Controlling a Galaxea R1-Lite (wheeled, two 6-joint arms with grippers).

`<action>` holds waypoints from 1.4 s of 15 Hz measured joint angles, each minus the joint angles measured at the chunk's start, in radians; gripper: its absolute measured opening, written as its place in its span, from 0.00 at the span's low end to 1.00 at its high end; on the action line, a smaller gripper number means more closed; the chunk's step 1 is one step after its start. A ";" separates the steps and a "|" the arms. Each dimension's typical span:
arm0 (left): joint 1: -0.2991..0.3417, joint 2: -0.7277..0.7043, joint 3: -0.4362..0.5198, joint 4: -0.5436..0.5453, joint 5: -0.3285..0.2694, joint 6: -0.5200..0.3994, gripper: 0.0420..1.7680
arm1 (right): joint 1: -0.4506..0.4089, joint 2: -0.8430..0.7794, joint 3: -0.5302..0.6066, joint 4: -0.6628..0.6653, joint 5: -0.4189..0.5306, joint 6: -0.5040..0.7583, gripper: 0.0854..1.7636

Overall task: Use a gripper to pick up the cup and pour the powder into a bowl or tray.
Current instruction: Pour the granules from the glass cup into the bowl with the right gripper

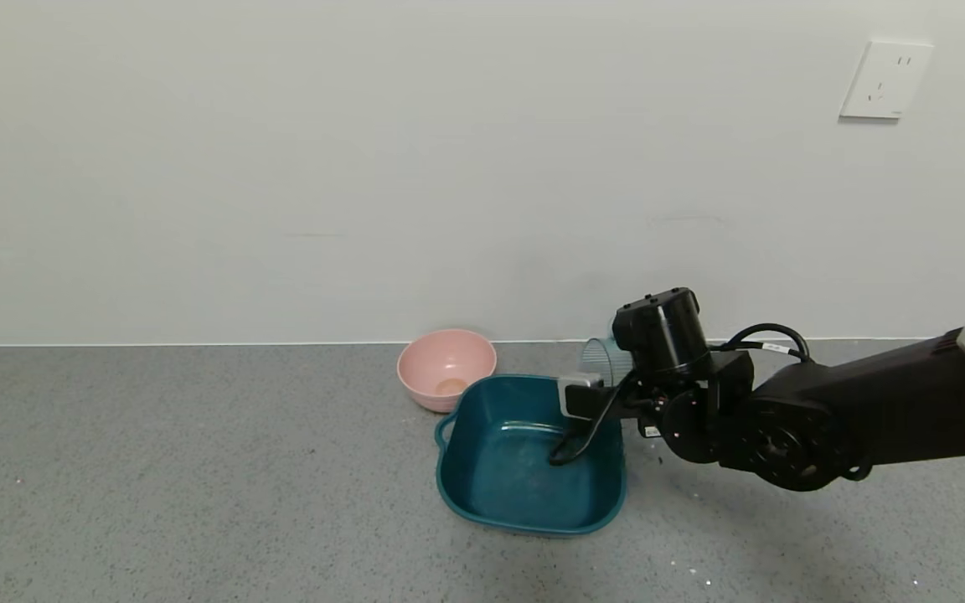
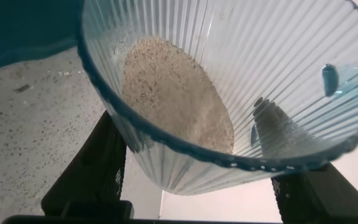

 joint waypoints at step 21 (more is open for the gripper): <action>0.000 0.000 0.000 0.000 0.000 0.000 0.97 | 0.067 0.026 -0.046 0.000 -0.125 -0.389 0.74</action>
